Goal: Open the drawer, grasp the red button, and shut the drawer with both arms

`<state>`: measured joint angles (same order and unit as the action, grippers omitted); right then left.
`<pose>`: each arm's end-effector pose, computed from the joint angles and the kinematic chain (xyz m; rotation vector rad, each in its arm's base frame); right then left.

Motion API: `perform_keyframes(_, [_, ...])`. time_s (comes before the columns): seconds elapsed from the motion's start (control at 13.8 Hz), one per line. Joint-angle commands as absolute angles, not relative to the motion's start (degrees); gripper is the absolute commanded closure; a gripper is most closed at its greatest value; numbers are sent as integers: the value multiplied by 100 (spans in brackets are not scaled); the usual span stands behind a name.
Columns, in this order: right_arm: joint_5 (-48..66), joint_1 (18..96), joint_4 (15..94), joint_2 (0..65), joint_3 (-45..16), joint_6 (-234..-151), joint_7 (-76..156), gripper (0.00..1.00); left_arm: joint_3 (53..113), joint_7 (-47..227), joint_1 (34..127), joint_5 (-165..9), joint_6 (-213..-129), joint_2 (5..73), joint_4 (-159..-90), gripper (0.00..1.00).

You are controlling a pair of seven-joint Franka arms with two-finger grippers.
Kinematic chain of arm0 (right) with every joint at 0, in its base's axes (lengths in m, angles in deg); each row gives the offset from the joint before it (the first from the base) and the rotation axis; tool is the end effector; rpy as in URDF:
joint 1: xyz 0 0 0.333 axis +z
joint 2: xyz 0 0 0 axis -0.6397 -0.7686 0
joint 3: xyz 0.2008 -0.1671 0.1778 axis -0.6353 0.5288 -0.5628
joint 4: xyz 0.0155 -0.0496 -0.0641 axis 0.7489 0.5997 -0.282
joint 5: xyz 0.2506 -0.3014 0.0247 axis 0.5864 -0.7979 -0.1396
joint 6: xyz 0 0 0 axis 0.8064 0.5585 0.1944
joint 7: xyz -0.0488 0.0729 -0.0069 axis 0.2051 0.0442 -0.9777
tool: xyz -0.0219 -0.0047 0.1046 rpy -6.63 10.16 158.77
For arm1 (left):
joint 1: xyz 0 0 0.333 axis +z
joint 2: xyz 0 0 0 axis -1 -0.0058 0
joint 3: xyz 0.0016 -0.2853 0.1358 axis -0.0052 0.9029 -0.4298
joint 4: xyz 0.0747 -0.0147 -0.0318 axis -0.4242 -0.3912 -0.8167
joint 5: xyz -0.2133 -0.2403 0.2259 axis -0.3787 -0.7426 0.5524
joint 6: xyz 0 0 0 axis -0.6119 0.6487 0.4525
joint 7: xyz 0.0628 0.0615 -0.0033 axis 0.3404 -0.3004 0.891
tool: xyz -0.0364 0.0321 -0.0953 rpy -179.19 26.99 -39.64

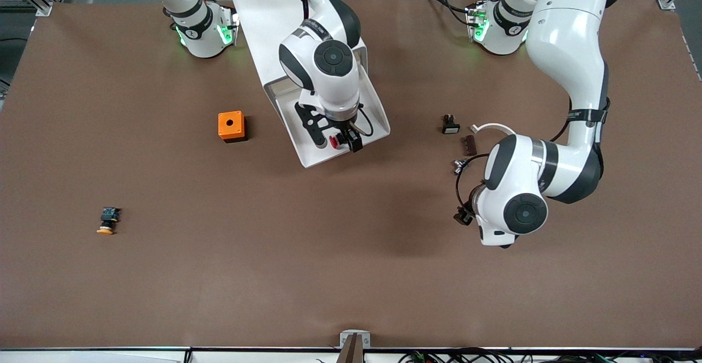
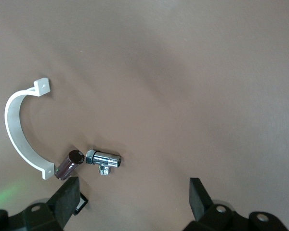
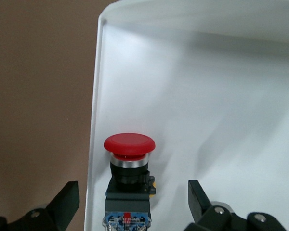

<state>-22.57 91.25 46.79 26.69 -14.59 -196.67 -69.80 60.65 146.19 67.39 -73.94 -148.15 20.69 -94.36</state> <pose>0.4661 0.5034 0.3409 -2.7097 1.5885 0.0564 0.6696 -0.2428 0.2995 -2.7059 -1.1174 0.4095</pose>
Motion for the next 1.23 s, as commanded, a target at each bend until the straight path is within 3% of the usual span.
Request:
perform_keyframes(0.0, [-2330, 9198, 4519, 2569, -1388, -19638, -7107, 5, 6054, 14376, 6656, -7271, -14928, 2322, -9519, 0])
perform_keyframes(0.22, [-2330, 9215, 4510, 2578, -1388, -19638, -7098, 19, 6037, 14017, 6542, -7254, -15007, 2411, -9554, 1])
perform_keyframes(0.44, [-2321, 9233, 4510, 2578, -1388, -19638, -7054, 48, 6176, 13587, 6532, -6990, -15095, 2665, -9571, 1])
perform_keyframes(0.58, [-2303, 9242, 4510, 2569, -1388, -19682, -7081, 63, 6203, 13209, 6568, -6990, -15122, 2832, -9694, 1])
perform_keyframes(0.73, [-2303, 9312, 4493, 2578, -1388, -19752, -7098, 96, 6203, 13128, 6568, -6990, -15122, 2956, -9773, 1])
perform_keyframes(0.8, [-2286, 9312, 4493, 2578, -1388, -19744, -7081, 100, 6203, 13093, 6568, -6999, -15122, 2982, -9774, 1])
perform_keyframes(1.16, [-2277, 8804, 4019, 2744, -1371, -19104, -6128, 100, 6203, 12698, 6611, -6999, -15122, 3044, -9782, 1])
